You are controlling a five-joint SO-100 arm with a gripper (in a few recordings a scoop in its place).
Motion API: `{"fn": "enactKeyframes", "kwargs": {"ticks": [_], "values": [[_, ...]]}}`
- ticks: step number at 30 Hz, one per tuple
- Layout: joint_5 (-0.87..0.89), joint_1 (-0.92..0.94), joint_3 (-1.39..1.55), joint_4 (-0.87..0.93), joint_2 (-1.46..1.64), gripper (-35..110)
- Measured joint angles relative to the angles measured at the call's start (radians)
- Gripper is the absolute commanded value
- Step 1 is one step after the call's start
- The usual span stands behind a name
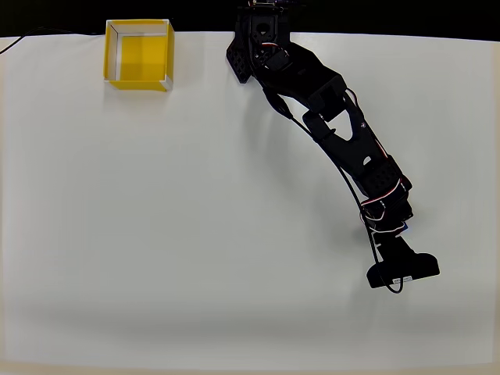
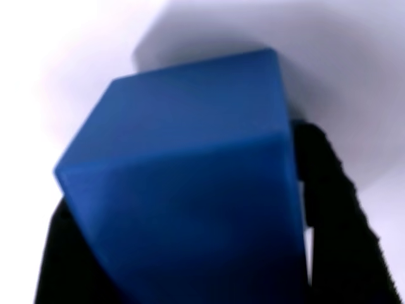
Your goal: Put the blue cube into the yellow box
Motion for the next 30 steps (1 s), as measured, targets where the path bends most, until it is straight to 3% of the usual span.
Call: {"fn": "enactKeyframes", "kwargs": {"ticks": [11, 30], "values": [[-0.097, 0.156, 0.002, 0.035, 0.170, 12], [-0.232, 0.976, 0.005, 0.078, 0.574, 11]]}}
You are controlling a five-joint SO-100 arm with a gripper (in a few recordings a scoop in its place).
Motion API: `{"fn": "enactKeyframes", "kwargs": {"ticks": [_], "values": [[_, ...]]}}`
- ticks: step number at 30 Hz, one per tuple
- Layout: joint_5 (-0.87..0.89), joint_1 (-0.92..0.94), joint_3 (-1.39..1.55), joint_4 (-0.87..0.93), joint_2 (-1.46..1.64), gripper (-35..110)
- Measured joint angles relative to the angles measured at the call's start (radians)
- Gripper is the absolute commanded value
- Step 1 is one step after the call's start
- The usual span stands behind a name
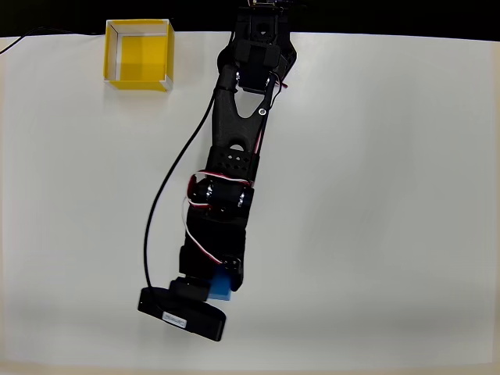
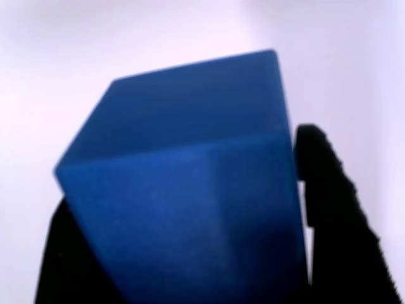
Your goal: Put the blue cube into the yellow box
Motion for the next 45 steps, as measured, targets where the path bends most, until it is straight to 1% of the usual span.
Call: {"fn": "enactKeyframes", "kwargs": {"ticks": [3, 8, 13, 21, 27, 32, 45], "values": [[-0.003, 0.126, 0.031, 0.000, 0.075, 10], [-0.015, 0.342, 0.201, 0.000, 0.229, 10], [-0.015, 0.500, 0.341, 0.005, 0.347, 9], [-0.061, 0.764, 0.592, 0.006, 0.515, 9], [-0.094, 0.913, 0.793, -0.051, 0.620, 8], [-0.118, 1.026, 0.874, -0.086, 0.638, 7], [-0.114, 1.223, 1.143, -0.207, 0.756, 7]]}}
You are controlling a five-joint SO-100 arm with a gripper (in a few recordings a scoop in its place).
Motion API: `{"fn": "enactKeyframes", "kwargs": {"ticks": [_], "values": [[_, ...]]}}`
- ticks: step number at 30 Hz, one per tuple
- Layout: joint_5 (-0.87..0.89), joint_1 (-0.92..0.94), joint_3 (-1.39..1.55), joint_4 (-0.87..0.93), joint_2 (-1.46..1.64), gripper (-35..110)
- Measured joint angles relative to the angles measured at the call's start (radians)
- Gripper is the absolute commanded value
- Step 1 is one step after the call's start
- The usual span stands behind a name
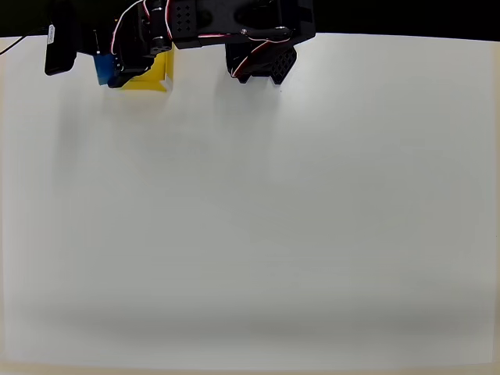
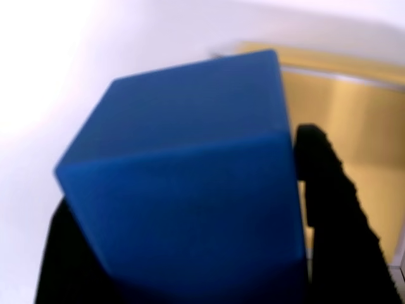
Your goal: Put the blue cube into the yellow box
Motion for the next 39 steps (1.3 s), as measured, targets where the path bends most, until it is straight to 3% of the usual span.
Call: {"fn": "enactKeyframes", "kwargs": {"ticks": [17, 39], "values": [[0.000, 0.173, 0.204, 0.009, 0.218, 11], [0.037, 0.163, 0.284, -0.107, 0.218, 19]]}}
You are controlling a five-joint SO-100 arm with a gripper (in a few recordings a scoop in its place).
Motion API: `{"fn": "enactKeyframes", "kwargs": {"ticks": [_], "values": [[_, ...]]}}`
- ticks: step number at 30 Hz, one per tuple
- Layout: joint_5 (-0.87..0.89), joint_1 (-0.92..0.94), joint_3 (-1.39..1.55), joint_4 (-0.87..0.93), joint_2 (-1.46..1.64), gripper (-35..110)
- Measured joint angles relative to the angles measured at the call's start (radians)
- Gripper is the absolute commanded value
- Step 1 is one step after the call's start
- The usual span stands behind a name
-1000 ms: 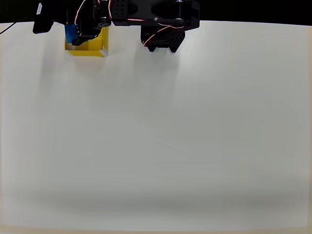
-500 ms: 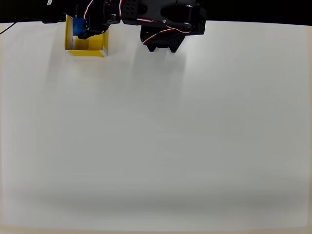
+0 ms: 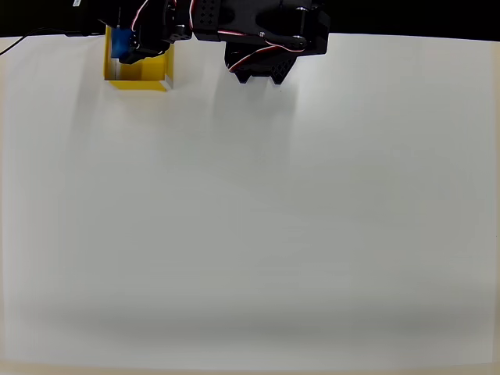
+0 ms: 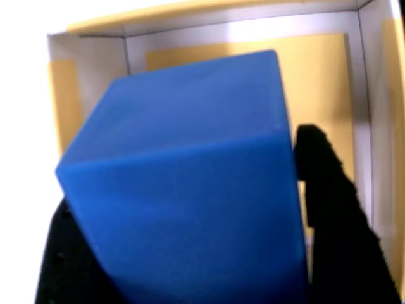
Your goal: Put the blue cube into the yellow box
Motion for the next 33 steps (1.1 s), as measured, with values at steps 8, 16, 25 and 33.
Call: {"fn": "enactKeyframes", "kwargs": {"ticks": [8, 16, 25, 33], "values": [[-0.011, 0.000, 0.091, 0.003, 0.011, 20], [0.015, 0.000, 0.153, -0.038, 0.064, 32], [0.015, 0.000, 0.169, -0.060, 0.067, 28], [-0.021, -0.009, 0.011, 0.153, 0.084, 10]]}}
